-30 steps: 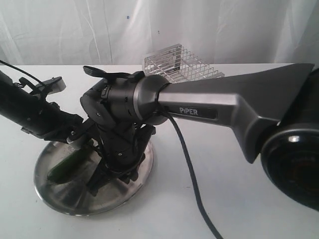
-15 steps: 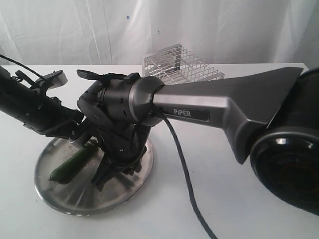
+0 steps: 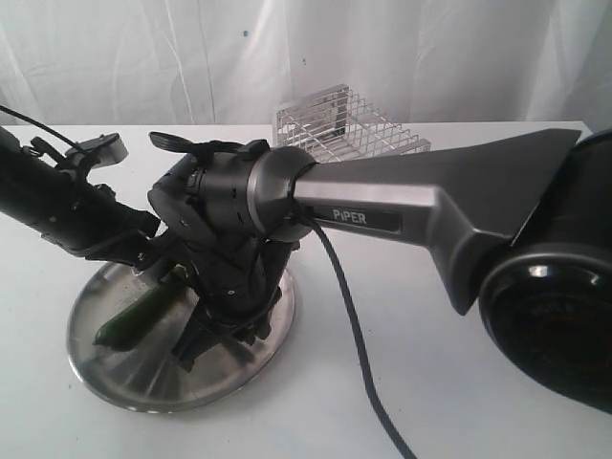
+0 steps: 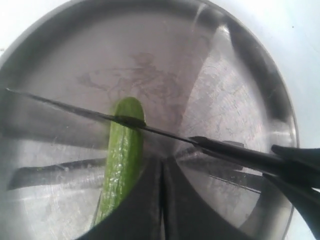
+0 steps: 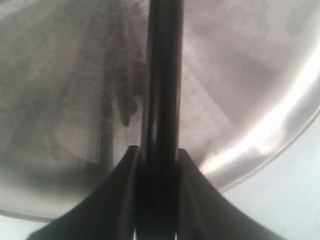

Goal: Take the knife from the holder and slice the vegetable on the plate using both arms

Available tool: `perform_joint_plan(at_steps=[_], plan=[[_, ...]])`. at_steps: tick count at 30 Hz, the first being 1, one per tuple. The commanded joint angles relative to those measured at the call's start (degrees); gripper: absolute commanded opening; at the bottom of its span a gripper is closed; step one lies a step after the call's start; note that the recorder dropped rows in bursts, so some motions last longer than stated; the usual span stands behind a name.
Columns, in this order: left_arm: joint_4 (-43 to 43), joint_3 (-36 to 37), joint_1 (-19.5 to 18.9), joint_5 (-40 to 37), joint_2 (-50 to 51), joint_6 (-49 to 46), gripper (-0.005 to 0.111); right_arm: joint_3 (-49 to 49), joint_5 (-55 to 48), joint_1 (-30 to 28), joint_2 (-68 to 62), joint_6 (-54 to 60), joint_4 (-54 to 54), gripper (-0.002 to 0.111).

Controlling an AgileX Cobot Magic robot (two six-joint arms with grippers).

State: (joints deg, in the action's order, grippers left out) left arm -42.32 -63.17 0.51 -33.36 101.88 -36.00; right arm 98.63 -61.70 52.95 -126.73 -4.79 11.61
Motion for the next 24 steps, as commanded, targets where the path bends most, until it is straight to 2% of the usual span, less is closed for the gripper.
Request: perform_joint_plan(at_steps=[1,11,20,24], plan=[[-0.21,-0.23,0.15,1.25,-0.08,-0.21,0.0,0.11,-1.88,-0.45,-0.41,1.65,-3.0,0.0],[-0.7,-0.23,0.15,6.12,4.96,-0.08,0.0,0.11,-3.66,-0.45,-0.41,1.77,-2.98,0.0],[-10.83,-0.23,0.15,9.93,7.32,-4.86,0.0,0.11,-4.05,-0.45,-0.41,2.01,-3.06,0.0],[-11.37,-0.23,0.15,11.56,7.41,-5.07,0.0,0.11,-4.07,-0.45,-0.64,2.11,-3.06,0.0]])
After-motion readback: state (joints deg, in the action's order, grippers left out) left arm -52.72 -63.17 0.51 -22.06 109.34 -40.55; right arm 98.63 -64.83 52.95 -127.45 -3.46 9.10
